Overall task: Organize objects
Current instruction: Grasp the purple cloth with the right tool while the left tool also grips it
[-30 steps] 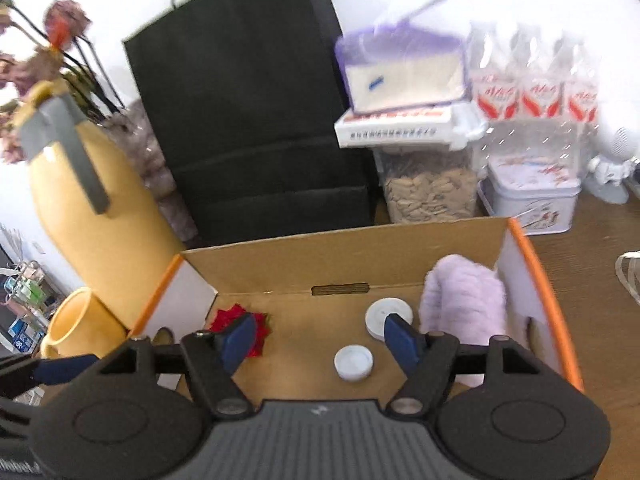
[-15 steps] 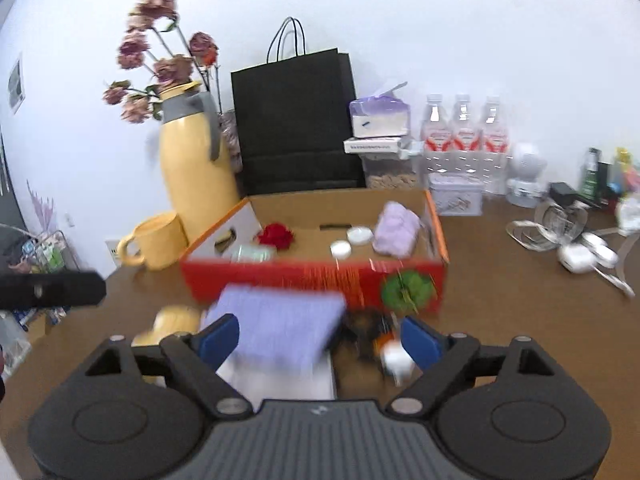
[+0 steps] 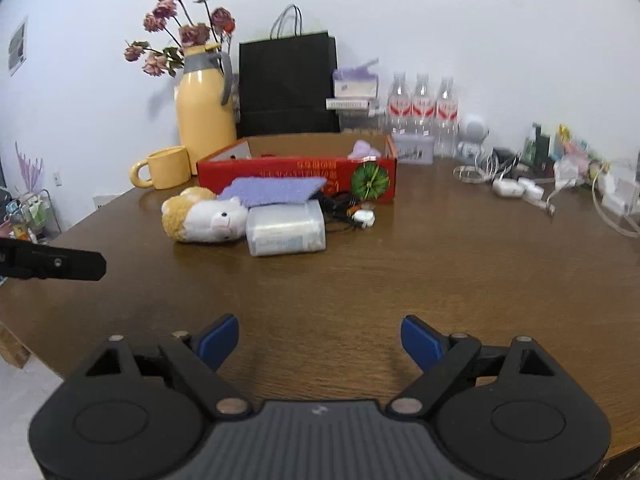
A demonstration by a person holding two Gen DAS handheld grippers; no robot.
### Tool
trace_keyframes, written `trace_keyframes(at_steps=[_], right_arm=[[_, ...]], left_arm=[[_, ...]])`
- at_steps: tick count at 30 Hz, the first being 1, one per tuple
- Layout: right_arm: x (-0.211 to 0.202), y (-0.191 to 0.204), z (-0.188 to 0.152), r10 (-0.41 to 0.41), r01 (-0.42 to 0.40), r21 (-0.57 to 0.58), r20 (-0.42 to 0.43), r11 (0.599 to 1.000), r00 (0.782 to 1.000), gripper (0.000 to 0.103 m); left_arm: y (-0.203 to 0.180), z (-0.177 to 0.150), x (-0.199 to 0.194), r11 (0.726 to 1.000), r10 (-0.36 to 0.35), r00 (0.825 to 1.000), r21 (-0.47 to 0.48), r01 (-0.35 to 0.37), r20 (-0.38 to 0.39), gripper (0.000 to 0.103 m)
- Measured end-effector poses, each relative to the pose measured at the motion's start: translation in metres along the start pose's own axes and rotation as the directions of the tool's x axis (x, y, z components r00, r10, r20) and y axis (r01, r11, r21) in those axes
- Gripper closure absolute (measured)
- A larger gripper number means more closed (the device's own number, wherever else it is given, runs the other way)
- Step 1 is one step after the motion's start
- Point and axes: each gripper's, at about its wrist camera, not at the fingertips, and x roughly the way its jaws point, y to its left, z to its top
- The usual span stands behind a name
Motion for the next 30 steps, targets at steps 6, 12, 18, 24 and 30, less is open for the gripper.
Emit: trace_keyframes(at_steps=[6,12,18,24,30], right_arm=[[-0.002,-0.004,0.007,0.033,-0.035,0.037,0.052,0.999,0.998,0.018],[0.042,-0.020,0.038,0.064,-0.066,0.097,0.020,0.993,0.998,0.033],[0.116,-0.038,0.093,0.119,-0.126,0.161,0.051,0.979,0.992,0.053],[0.208,-0.038,0.120,0.161,-0.151,0.212,-0.029,0.966,0.987,0.066],[0.233,-0.033,0.119,0.170,-0.155,0.248,-0.041,0.956,0.985,0.099]], left_arm=[[-0.001,0.010,0.010,1.000,0.020,0.999,0.000,-0.020,0.041,0.000],[-0.003,0.068,0.064,0.990,-0.015,0.992,0.138,-0.003,0.127,0.009],[0.021,0.132,0.170,0.995,-0.075,0.996,0.065,0.078,-0.038,0.029],[0.047,0.143,0.233,0.996,-0.082,0.983,-0.037,0.077,-0.167,0.052],[0.045,0.143,0.223,0.999,-0.026,0.988,-0.035,0.021,-0.150,0.093]])
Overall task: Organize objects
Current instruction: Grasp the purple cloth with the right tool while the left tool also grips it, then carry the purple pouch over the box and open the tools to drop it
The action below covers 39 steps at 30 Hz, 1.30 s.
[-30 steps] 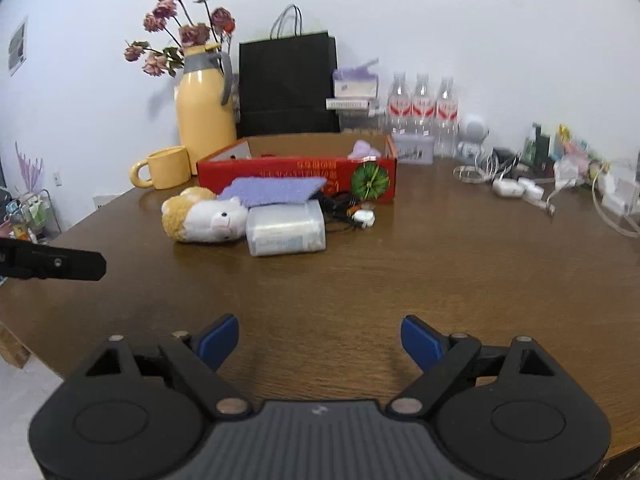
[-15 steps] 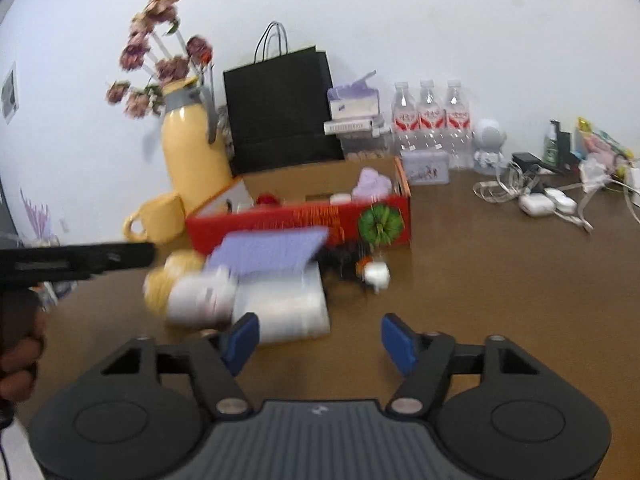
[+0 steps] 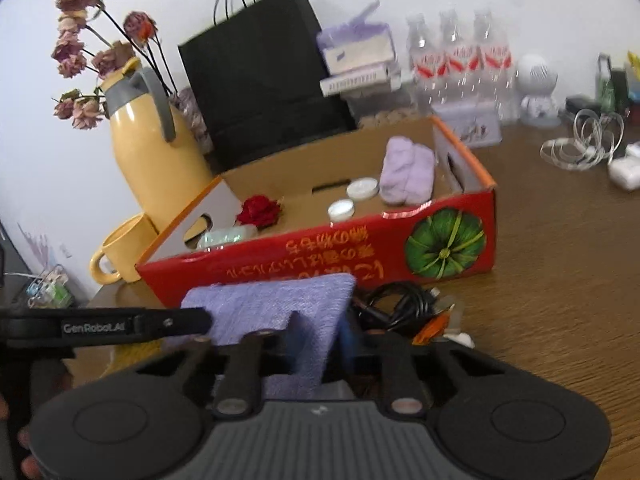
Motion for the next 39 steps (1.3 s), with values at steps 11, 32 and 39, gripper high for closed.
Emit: trace_keyframes(at_steps=[11,32,39], right_arm=[[-0.125,0.034,-0.025,0.028,-0.012,-0.088,0.188,0.996,0.982,0.100],[-0.182,0.021,-0.059,0.017,0.003,-0.103,0.196,0.995,0.980,0.100],[-0.094,0.002,0.083,0.036,-0.017,-0.137,0.134,0.990,0.990,0.100]], left_arm=[[-0.039,-0.062,-0.127,0.997,-0.046,0.978,-0.059,0.059,0.205,0.099],[-0.096,-0.068,-0.154,0.987,-0.075,0.967,0.157,0.037,0.244,0.100],[-0.090,0.072,-0.047,0.989,-0.022,0.981,0.151,-0.007,0.194,0.100]])
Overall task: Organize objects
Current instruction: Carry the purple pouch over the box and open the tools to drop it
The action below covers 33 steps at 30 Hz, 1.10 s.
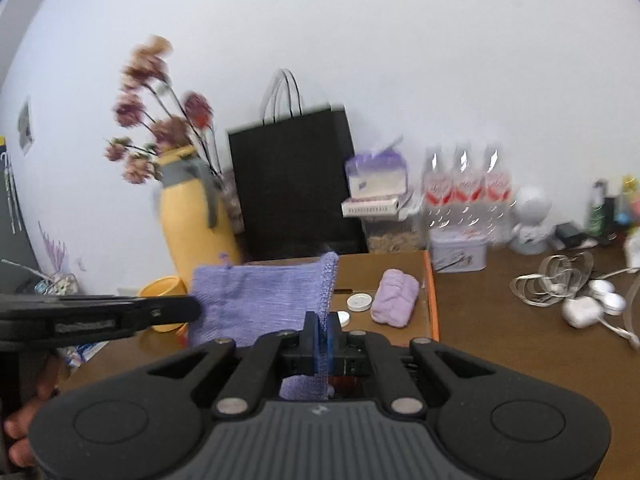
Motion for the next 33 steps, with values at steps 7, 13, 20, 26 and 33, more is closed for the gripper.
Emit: trace_keyframes(at_steps=[7,13,20,26,33], right_arm=[[0.156,-0.046,0.043,-0.158,0.156,-0.035,-0.361,0.987,0.919,0.100],[0.198,-0.046,0.028,-0.302,0.260,-0.154,-0.444,0.953,0.844,0.071],[0.150,-0.027,0.058,-0.262,0.230,-0.136,-0.311,0.964,0.914,0.055],[0.084,-0.013,0.079,-0.196,0.182,-0.086,-0.204,0.980,0.959,0.051],[-0.018,0.013,0.019,-0.137,0.135,-0.075,-0.026,0.988,0.990,0.042]], left_arm=[[0.018,0.012,0.148,0.997,0.067,0.956,-0.016,-0.075,-0.284,0.100],[0.017,-0.013,0.182,0.998,0.060,0.931,0.011,-0.060,-0.361,0.091],[0.003,0.007,0.115,0.994,0.098,0.981,0.066,-0.088,-0.166,0.044],[-0.014,0.031,0.010,0.994,0.066,0.997,0.087,-0.068,0.027,0.018],[-0.025,-0.036,-0.110,0.994,0.023,0.987,0.102,-0.039,0.158,0.001]])
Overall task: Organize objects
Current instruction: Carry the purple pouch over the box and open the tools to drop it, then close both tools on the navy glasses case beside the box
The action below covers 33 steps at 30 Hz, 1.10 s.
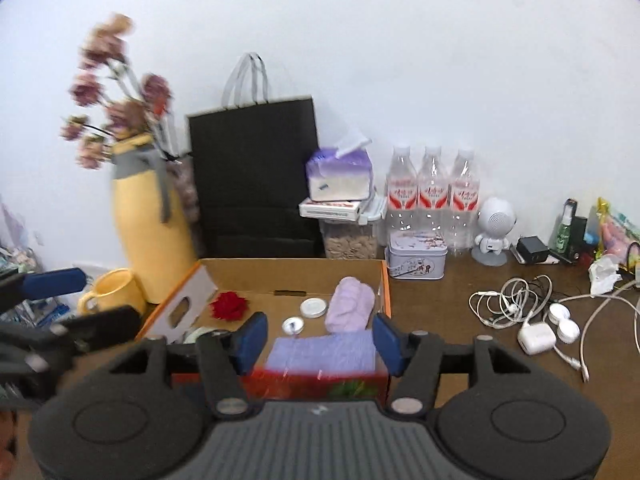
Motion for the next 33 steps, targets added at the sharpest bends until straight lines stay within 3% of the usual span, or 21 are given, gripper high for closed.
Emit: trace_keyframes(at_steps=[5,8,10,12,16,19,23,28,29,31,33], right_arm=[[-0.080,0.003,-0.086,0.013,-0.013,0.011,0.052,1.000,0.999,0.033],[-0.123,0.006,-0.137,0.028,-0.028,-0.012,0.019,1.000,0.999,0.029],[-0.149,0.005,-0.162,0.083,-0.084,-0.045,-0.029,0.995,0.996,0.029],[-0.173,-0.002,-0.174,0.120,-0.121,-0.029,-0.037,0.992,0.992,0.028],[-0.196,-0.006,-0.176,0.055,-0.055,-0.014,0.017,0.998,0.998,0.027],[-0.181,0.000,-0.173,0.040,-0.040,-0.023,0.021,0.999,0.999,0.026],[-0.136,0.009,-0.172,0.017,-0.018,-0.048,-0.036,0.999,0.999,0.026],[-0.075,0.010,-0.159,0.012,-0.016,-0.046,-0.073,0.999,0.997,0.027],[-0.061,0.009,-0.153,0.023,-0.025,-0.038,-0.071,0.999,0.997,0.028],[-0.032,0.006,-0.138,0.061,-0.062,-0.001,-0.072,0.998,0.995,0.032],[0.002,0.007,-0.124,0.087,-0.086,0.024,-0.061,0.996,0.994,0.043]], left_arm=[[-0.019,-0.077,-0.090,1.000,0.017,0.997,-0.005,-0.017,0.077,0.000],[-0.037,-0.132,-0.119,0.999,0.021,1.000,0.037,-0.022,0.022,0.000],[-0.043,-0.154,-0.133,0.998,0.033,0.999,0.063,-0.031,-0.024,0.000],[-0.039,-0.162,-0.142,0.998,0.046,0.998,0.042,-0.044,-0.037,0.000],[-0.030,-0.160,-0.139,0.998,0.064,0.997,0.004,-0.064,-0.044,0.000],[-0.031,-0.163,-0.117,0.996,0.084,0.995,0.007,-0.083,-0.062,0.000],[-0.030,-0.168,-0.080,0.996,0.088,0.991,0.010,-0.087,-0.101,0.000],[-0.008,-0.135,-0.028,0.998,0.062,0.998,0.014,-0.062,-0.009,0.000],[-0.001,-0.127,-0.011,0.997,0.071,0.997,0.003,-0.071,-0.026,0.000],[0.017,-0.109,0.031,0.997,0.073,0.993,-0.011,-0.075,-0.090,0.009],[0.037,-0.097,0.071,0.999,0.018,0.986,-0.033,-0.023,-0.166,0.030]])
